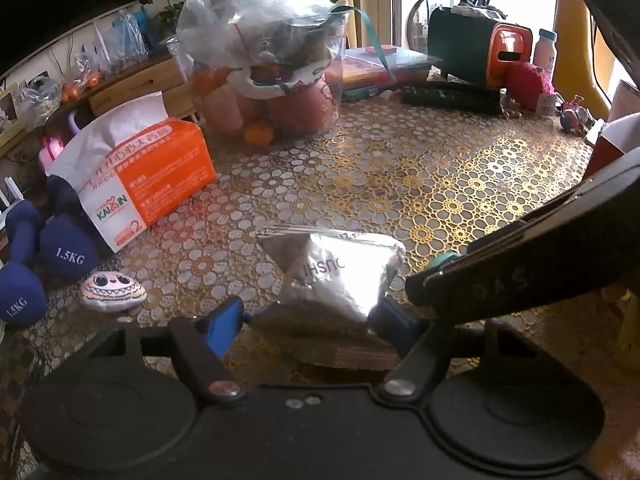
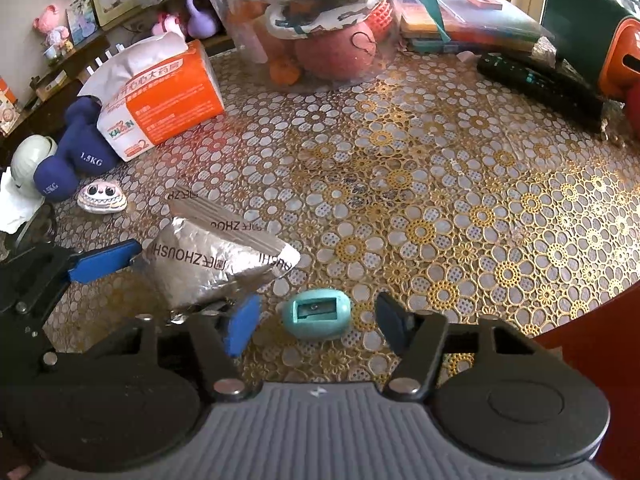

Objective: Organize objects
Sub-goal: 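Grasp the silver foil packet with the left tool while the right tool grasps the teal case, then carry the foil packet and teal case with both tools over the shoebox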

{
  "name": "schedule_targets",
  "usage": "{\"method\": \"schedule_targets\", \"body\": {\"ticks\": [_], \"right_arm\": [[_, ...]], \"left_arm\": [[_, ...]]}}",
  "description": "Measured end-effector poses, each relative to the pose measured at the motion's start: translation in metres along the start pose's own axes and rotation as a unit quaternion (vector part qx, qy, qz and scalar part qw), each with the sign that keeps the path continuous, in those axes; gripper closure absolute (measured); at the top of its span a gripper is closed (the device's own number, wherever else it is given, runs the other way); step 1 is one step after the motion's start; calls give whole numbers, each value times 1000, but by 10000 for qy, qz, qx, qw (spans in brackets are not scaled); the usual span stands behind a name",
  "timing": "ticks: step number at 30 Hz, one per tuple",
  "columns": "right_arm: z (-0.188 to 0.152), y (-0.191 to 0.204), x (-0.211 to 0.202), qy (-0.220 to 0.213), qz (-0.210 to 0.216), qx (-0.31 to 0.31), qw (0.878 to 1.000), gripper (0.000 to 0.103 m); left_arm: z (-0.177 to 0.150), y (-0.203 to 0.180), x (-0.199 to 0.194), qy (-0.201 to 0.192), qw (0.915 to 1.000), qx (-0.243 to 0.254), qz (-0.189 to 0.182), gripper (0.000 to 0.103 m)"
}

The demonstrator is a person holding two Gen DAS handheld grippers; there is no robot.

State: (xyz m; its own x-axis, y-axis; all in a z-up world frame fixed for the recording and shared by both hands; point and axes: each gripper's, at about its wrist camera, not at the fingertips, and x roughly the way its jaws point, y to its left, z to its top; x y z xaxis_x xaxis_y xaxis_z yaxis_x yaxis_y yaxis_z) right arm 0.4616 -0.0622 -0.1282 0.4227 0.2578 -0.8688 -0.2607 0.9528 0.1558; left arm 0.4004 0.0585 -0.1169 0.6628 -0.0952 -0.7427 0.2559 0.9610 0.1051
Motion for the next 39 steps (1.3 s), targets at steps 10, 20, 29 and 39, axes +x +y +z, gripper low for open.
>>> {"method": "schedule_targets", "body": {"ticks": [10, 20, 29, 39], "right_arm": [[-3, -2, -8, -104, -14, 108, 9999, 66], [-14, -22, -57, -365, 59, 209, 9991, 66], [-36, -44, -133, -771, 278, 166, 9965, 66], [-76, -80, -218, -1198, 341, 149, 9921, 66]], "left_arm": [[1, 1, -6, -7, 9999, -134, -87, 49], [4, 2, -39, -61, 9989, -396, -225, 50], [12, -1, -98, -75, 9973, -653, -327, 50], [6, -43, -163, -192, 9957, -697, -573, 50]]}}
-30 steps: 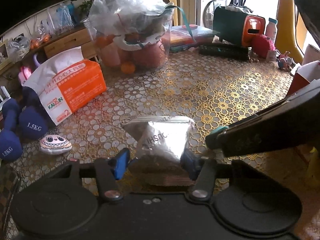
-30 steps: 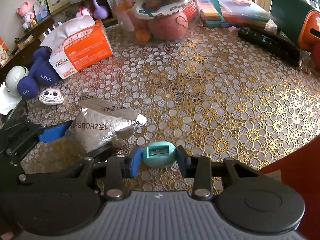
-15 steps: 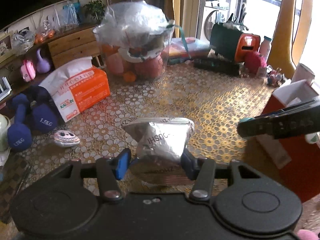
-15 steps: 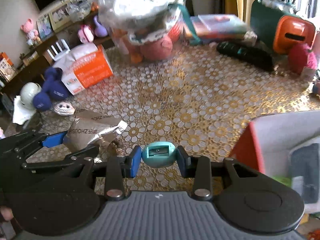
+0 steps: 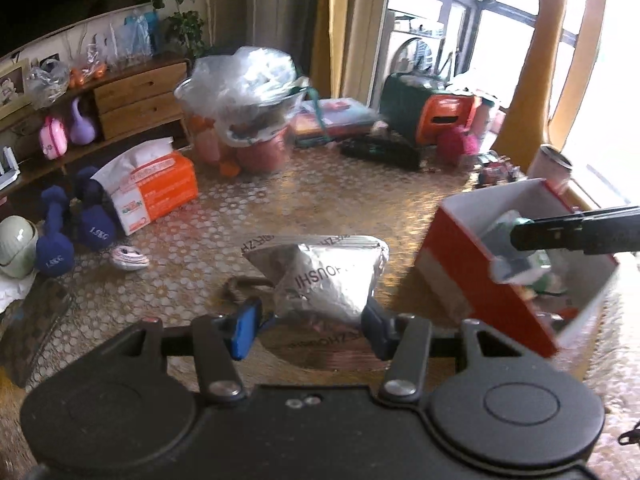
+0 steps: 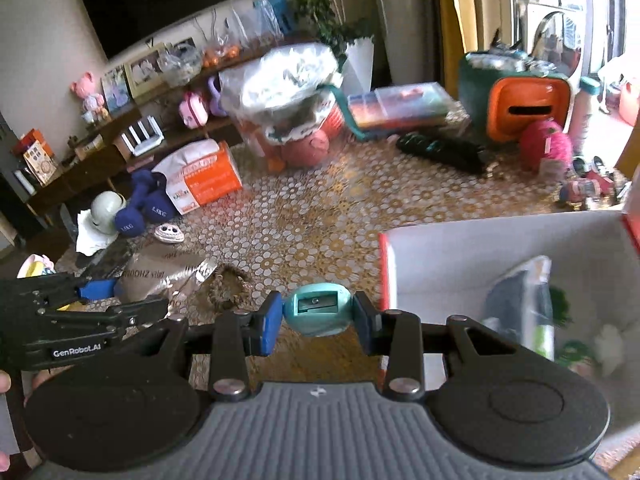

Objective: Organize objects
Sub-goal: 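Carry the foil packet and teal case with both tools over the shoebox, then lower both tools into the shoebox and open them, releasing packet and case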

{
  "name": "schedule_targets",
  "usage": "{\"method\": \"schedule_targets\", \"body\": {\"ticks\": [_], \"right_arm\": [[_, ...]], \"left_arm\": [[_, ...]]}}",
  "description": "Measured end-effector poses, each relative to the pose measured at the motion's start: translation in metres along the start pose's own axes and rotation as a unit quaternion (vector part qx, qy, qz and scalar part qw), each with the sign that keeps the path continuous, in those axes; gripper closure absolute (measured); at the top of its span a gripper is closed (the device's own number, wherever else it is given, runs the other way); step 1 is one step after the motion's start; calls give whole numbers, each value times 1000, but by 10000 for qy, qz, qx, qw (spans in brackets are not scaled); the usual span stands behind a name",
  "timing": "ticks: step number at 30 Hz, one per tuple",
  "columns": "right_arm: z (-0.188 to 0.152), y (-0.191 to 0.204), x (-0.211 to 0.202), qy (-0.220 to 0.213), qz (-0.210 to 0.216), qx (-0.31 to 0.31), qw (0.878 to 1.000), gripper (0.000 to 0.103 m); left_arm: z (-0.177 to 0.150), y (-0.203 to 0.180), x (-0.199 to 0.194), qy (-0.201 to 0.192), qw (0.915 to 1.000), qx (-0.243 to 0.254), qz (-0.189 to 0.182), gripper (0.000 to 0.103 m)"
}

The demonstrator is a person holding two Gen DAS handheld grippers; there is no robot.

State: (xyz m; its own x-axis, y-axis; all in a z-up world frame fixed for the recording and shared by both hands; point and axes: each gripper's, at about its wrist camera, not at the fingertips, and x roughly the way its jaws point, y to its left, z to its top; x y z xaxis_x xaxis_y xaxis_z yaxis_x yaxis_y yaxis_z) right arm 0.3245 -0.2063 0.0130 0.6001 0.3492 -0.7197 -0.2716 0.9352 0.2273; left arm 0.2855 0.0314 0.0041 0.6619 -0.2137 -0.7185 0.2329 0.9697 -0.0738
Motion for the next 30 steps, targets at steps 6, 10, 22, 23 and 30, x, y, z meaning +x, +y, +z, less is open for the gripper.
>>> {"method": "schedule_targets", "body": {"ticks": [6, 10, 22, 23, 30], "right_arm": [[-14, -33, -45, -234, -167, 105, 9995, 66], [-23, -60, -65, -347, -338, 289, 9984, 66], [-51, -140, -94, -461, -710, 784, 9933, 66], [-53, -146, -93, -447, -744, 828, 9928, 66], [-60, -181, -86, -347, -964, 1025, 9894, 66]], "left_arm": [[1, -47, -21, -87, 9995, 274, -148, 50], [1, -81, -23, -71, 9985, 479, -269, 50], [-3, -167, -5, 67, 9945, 886, -559, 50], [-2, -173, -3, 68, 9942, 905, -579, 50], [7, -212, 12, 99, 9925, 982, -721, 50]]}}
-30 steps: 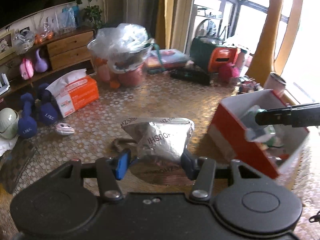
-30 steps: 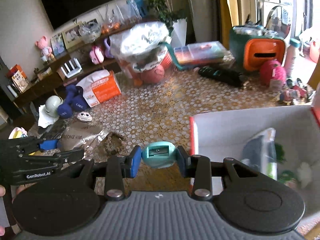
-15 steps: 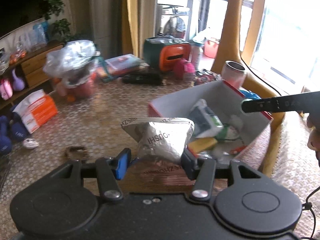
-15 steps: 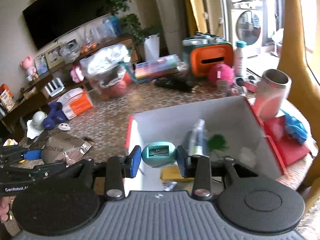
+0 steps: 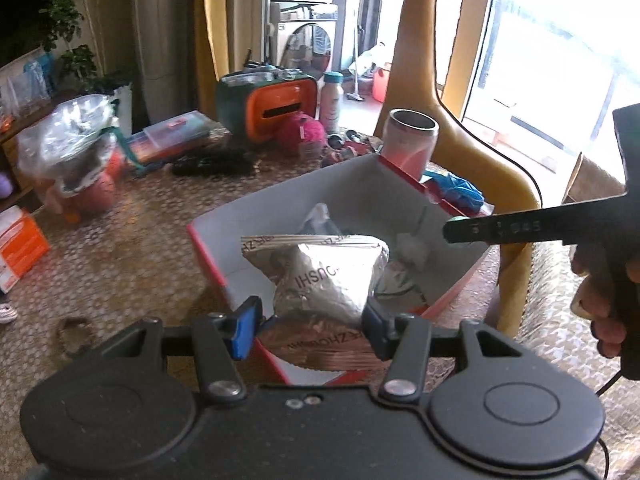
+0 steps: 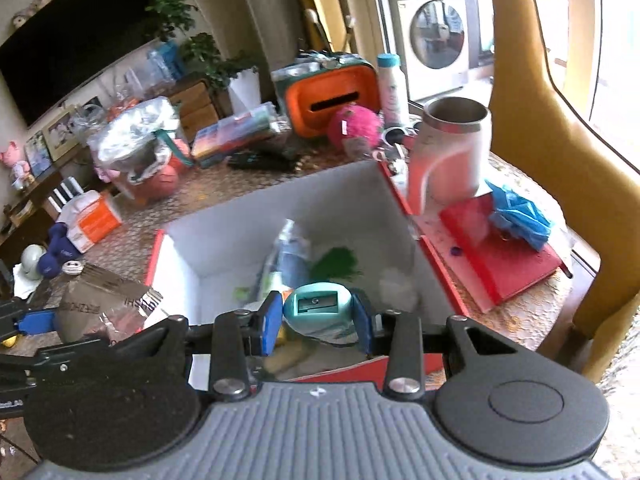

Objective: Organize objects
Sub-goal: 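Lower both tools into the shoebox and open them, releasing packet and case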

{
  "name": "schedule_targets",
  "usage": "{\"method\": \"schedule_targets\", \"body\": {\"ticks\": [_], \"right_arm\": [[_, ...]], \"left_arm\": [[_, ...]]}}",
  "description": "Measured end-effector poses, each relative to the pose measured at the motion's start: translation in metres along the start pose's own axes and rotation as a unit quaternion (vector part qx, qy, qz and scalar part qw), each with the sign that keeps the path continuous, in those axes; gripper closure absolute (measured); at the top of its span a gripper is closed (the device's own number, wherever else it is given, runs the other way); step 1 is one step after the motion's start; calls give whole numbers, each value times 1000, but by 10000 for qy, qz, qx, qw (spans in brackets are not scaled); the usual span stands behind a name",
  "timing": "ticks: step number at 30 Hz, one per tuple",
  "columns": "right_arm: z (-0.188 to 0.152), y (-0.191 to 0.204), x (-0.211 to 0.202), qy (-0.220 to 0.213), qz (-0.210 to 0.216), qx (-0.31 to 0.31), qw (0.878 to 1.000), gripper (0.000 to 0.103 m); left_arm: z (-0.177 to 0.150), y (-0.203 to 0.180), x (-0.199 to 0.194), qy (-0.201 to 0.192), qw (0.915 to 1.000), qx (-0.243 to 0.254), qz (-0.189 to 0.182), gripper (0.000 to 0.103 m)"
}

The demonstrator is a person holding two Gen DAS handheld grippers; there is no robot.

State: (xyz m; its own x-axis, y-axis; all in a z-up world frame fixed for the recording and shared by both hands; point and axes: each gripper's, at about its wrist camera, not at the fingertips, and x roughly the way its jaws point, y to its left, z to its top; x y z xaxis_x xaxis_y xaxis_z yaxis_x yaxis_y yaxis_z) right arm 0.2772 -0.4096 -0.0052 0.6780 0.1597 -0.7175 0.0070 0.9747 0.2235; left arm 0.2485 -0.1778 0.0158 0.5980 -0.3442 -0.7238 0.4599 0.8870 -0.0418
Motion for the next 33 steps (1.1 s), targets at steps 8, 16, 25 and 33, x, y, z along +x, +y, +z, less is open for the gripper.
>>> {"method": "schedule_targets", "body": {"ticks": [8, 16, 25, 33], "right_arm": [[7, -12, 29, 198, -38, -46, 9998, 66], [17, -15, 71, 499, -109, -119, 9986, 66], [23, -16, 109, 715, -210, -144, 9971, 66], [21, -14, 126, 888, -256, -162, 9956, 66]], "left_arm": [[8, -18, 41, 280, 9996, 12, 96, 50], [7, -14, 87, 664, 9973, -129, 283, 50], [7, -15, 110, 847, 9957, -207, 297, 50], [4, -17, 119, 932, 9953, -141, 231, 57]]}}
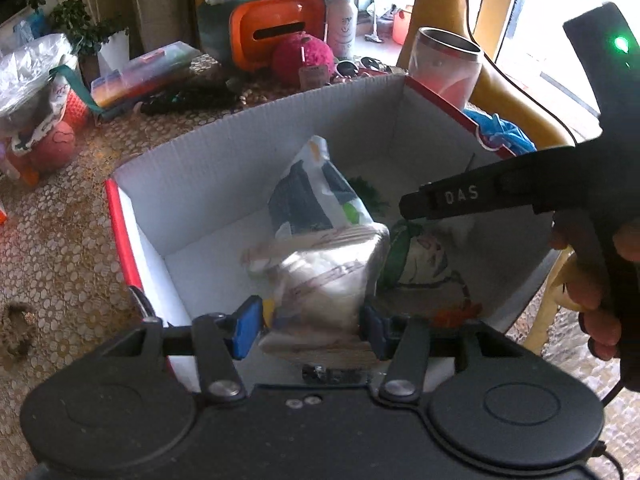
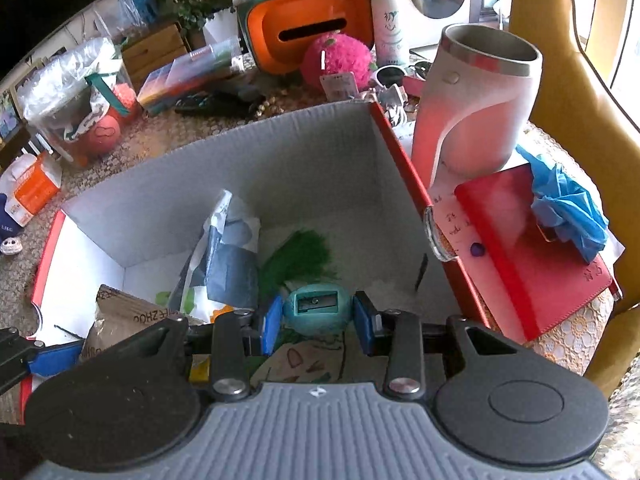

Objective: Organize objects
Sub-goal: 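Lower both tools into the shoebox and open them, releasing packet and case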

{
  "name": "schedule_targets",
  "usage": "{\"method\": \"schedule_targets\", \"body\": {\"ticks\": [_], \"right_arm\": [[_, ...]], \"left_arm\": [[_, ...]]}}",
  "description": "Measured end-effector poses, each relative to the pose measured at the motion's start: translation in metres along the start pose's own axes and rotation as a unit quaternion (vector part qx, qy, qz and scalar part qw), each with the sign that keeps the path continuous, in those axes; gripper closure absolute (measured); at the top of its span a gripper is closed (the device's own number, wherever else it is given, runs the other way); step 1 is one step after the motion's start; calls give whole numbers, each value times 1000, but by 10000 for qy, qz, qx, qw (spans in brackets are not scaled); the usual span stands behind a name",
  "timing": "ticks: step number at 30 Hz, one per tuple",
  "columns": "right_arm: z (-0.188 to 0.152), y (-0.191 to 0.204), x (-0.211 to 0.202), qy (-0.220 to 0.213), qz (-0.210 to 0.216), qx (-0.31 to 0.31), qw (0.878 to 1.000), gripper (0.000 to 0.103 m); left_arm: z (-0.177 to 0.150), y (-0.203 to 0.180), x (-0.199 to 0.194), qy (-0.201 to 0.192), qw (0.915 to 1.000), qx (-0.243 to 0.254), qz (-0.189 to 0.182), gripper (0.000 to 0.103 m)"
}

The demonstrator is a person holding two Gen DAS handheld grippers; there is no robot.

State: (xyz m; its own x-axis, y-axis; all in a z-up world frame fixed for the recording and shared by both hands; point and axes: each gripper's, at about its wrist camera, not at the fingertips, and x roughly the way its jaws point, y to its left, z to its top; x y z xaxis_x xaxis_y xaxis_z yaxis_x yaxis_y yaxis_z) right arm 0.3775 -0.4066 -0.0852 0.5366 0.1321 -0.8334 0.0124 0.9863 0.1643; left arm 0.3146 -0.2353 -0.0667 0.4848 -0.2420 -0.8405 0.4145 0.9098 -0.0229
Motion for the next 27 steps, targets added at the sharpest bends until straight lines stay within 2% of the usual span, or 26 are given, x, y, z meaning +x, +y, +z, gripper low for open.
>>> {"method": "schedule_targets", "body": {"ticks": [12, 16, 20, 27], "right_arm": [[-3, -3, -3, 57, -8, 89, 9999, 65], [-3, -3, -11, 35, -16, 150, 9999, 65], [-5, -4, -23, -28, 1, 178, 9998, 65], [-13, 1, -49, -173, 62, 91, 9998, 65]], "left_arm": [[-1, 2, -1, -6, 9999, -31, -113, 55], [-3, 2, -7, -52, 9999, -27, -139, 52], [-5, 5, -16, -128, 9997, -75, -172, 42], [-9, 9, -41, -364, 9991, -85, -198, 39]]}}
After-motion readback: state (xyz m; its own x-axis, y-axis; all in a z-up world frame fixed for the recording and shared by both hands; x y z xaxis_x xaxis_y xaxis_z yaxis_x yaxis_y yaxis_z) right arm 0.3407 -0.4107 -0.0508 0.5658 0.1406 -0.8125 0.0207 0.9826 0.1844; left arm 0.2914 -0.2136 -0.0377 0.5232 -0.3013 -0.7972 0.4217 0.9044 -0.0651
